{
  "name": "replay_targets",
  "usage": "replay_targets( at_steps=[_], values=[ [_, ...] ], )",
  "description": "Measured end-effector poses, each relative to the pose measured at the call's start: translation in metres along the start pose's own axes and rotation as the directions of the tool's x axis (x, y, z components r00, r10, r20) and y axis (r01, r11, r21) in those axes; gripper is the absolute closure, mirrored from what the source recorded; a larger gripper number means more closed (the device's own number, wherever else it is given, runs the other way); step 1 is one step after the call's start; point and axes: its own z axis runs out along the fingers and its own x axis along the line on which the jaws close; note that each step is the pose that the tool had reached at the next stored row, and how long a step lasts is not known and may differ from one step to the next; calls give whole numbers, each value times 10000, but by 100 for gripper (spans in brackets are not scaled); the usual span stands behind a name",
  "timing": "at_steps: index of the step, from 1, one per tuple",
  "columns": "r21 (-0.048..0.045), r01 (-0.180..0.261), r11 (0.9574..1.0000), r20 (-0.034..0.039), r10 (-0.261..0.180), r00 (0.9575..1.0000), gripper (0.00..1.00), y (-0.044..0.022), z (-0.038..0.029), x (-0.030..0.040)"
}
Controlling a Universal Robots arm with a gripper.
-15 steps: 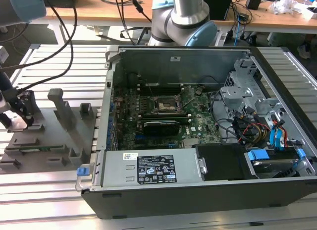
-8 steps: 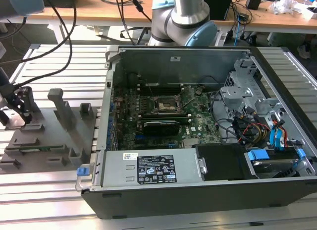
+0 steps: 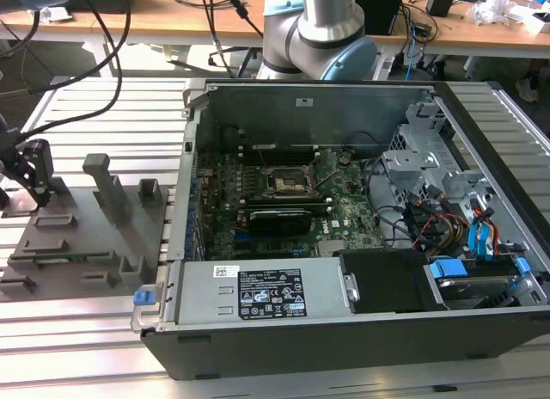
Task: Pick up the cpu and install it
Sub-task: 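Pick up the cpu and move it towards the insertion slot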
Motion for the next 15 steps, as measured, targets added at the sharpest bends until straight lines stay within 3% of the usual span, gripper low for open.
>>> replay_targets(
  at_steps=[9,15],
  values=[
    [0,0,10000,0,0,10000,45,-10,-254,-8],
    [0,0,10000,0,0,10000,45,-19,-470,-15]
  ],
)
